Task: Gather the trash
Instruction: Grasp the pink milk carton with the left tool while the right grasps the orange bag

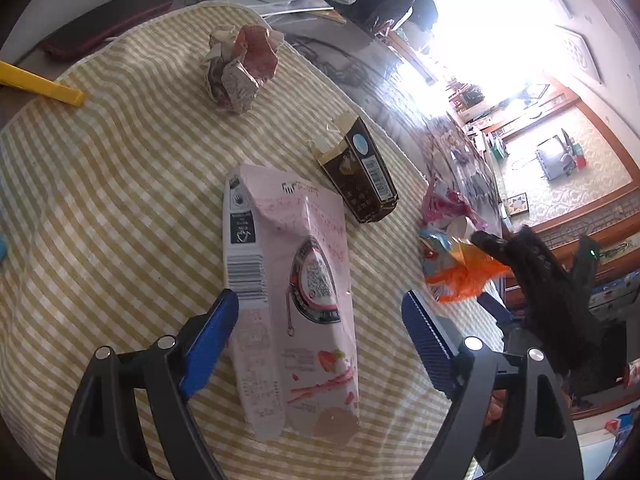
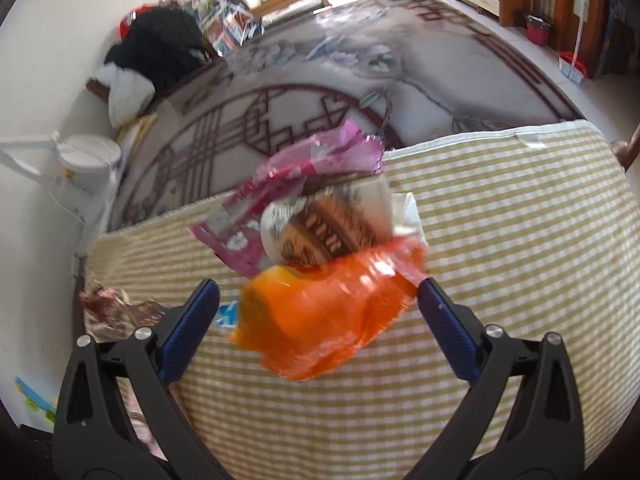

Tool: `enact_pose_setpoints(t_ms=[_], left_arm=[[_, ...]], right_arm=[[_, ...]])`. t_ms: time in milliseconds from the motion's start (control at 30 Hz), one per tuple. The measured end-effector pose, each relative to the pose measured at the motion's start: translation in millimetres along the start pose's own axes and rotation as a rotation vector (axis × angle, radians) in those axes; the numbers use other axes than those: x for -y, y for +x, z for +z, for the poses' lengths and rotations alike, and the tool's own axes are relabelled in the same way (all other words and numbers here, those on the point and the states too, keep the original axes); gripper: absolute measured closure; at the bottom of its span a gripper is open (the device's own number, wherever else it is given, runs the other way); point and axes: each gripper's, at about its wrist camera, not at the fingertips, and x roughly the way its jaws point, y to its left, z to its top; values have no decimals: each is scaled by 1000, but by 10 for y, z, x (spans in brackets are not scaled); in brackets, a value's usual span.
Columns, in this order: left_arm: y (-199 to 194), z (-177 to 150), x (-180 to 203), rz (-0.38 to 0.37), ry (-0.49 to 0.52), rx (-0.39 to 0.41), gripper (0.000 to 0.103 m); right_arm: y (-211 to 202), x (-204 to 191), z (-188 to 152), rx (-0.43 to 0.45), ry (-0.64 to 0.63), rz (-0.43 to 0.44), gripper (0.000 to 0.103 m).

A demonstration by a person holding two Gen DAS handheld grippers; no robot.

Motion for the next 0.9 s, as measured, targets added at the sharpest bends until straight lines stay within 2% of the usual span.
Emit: enact_pose_setpoints(t_ms=[67,100,200,433,567,633,700,767,900], left_arm=[[10,-7,10,13,2,0,22],[8,-9,20,22,3,3,22],[46,-37,78,71,20,14,14],[156,-60,103,113,28,5,14],[177,-68,112,123,30,30,15],[174,-68,123,131,32,45,15],[174,-79,116,146,44,58,20],[212,-90,133,161,65,50,30],[241,-96,198,176,118,57,35]], right_arm=[[-26,-18,-25,9,-41,-1,20],[-59,-14,-38,13,-55,11,30],[-211,42,-91,32,-89,44,36],[-757,232,-393,59,-204,101,37],[-1085,364,-623,105,-301,66,37],[-1216,424,-746,155,-356,29,37],[-1270,491,-857,204,-388,5,37],[-1239,570,-890,210,-376,5,36],[-1188,717,-830,179,-306,55,36]])
